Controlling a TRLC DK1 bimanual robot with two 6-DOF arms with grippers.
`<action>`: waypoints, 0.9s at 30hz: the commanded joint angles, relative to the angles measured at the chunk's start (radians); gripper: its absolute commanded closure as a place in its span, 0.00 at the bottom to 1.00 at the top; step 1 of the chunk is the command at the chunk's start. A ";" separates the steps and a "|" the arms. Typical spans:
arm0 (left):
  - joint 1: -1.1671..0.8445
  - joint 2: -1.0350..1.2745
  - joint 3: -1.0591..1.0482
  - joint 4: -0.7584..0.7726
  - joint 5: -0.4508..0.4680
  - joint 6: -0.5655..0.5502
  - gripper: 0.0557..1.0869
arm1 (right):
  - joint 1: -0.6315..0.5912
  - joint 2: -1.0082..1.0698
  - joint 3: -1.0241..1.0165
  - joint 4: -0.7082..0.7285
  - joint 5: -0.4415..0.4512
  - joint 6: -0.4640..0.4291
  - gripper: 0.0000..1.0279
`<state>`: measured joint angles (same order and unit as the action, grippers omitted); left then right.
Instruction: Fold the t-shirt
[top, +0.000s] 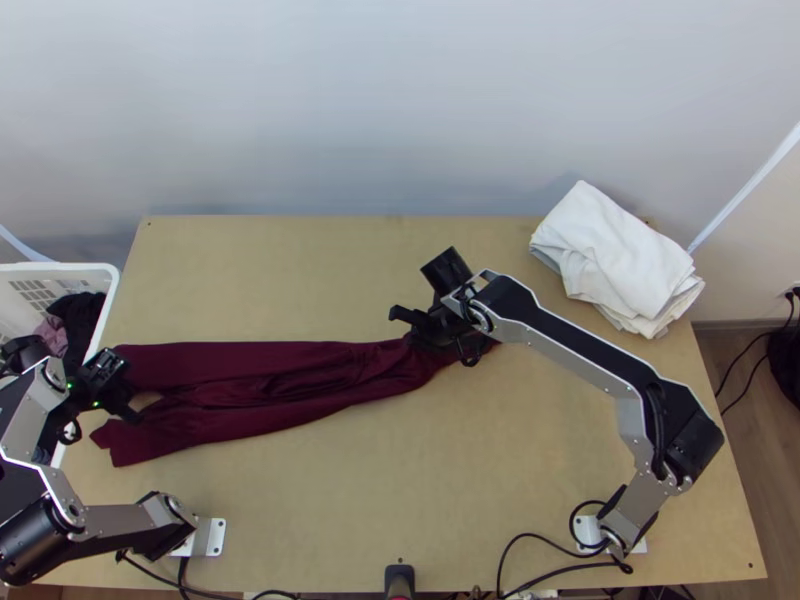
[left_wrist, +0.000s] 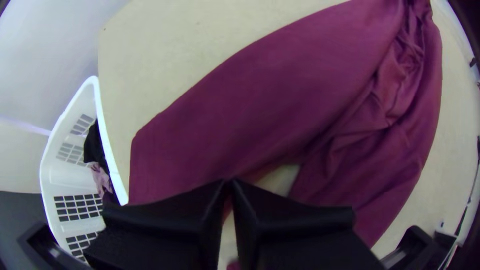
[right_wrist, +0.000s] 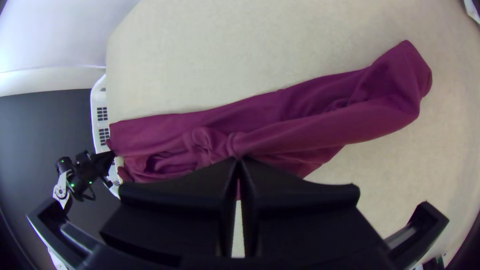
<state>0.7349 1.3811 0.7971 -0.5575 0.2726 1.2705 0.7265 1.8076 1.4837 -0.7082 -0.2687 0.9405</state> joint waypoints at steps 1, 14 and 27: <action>-0.002 0.015 0.077 0.011 0.030 -0.091 0.96 | 0.004 -0.044 -0.028 0.003 0.014 -0.017 0.97; -0.065 0.058 0.415 -0.061 0.060 -0.569 0.96 | -0.004 -0.148 -0.020 0.108 0.186 -0.124 0.97; -0.200 0.151 0.778 -0.038 -0.026 -0.982 0.96 | -0.205 -0.060 0.326 0.214 0.281 -0.201 0.97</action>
<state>0.5476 1.4796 1.4864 -0.6106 0.2771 0.3798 0.5629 1.6894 1.6821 -0.5083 -0.0113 0.7570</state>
